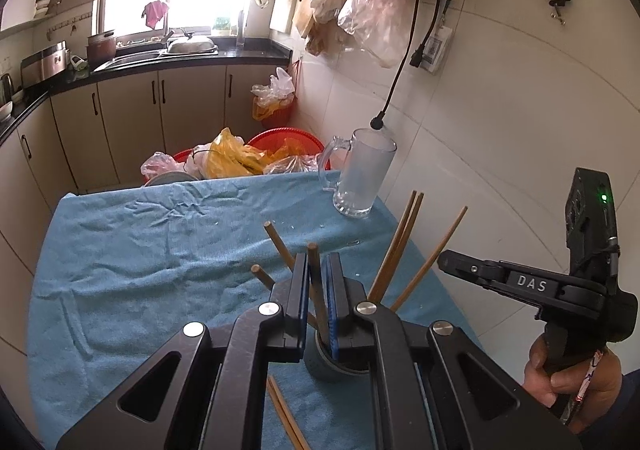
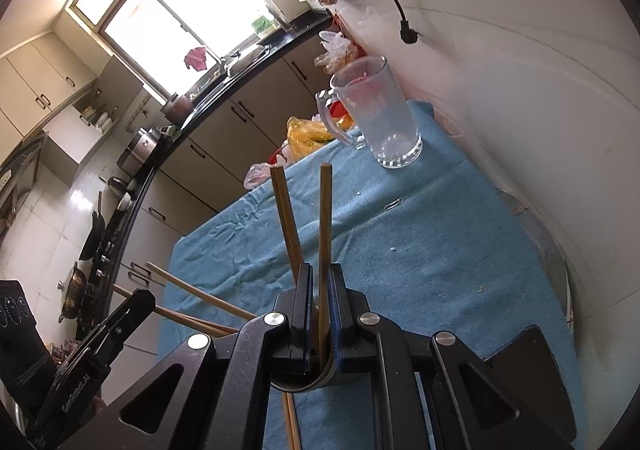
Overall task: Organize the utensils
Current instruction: 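Lower the chopstick into the grey holder cup and open the right gripper, then move the right gripper back over the loose chopsticks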
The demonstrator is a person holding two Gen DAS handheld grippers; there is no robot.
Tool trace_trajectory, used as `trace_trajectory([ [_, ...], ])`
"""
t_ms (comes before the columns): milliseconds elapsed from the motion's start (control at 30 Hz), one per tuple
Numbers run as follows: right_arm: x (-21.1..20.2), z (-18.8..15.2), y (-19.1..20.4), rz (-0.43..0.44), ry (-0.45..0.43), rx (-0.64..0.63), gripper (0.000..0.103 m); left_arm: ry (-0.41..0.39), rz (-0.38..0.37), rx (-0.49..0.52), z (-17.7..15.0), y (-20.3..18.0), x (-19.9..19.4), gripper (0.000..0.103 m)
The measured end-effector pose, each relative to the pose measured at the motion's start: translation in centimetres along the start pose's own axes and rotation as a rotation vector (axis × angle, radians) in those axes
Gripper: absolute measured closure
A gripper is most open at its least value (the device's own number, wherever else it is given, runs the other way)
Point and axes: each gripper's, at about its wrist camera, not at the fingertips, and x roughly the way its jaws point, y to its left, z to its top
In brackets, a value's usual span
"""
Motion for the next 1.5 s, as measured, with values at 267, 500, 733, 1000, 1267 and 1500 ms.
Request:
trace_trajectory([
  [267, -4.0, -0.8, 0.4, -0.034, -0.056, -0.008, 0.061, -0.072, 0.005, -0.021, 0.5, 0.6, -4.2, 0.070],
  [500, -6.0, -4.1, 1.3, -0.078, -0.041, -0.045, 0.037, -0.110, 0.048, -0.048, -1.4, 2.5, -8.3, 0.057],
  [733, -4.8, -9.0, 2.6, -0.088, 0.060, -0.092, 0.033, -0.068, 0.094, -0.118, -5.4, 5.5, -10.5, 0.051],
  [1000, -2.6, -13.2, 4.9, -0.078, 0.162, -0.144, 0.034, 0.028, 0.151, -0.212, -12.4, 9.6, -12.3, 0.050],
  [1267, -0.6, -16.0, 7.1, -0.046, 0.237, -0.174, 0.038, 0.122, 0.187, -0.282, -18.0, 12.5, -13.2, 0.050],
  [1500, 1.8, -18.8, 8.2, -0.022, 0.313, -0.194, 0.067, 0.152, 0.206, -0.283, -19.7, 14.2, -14.1, 0.050],
])
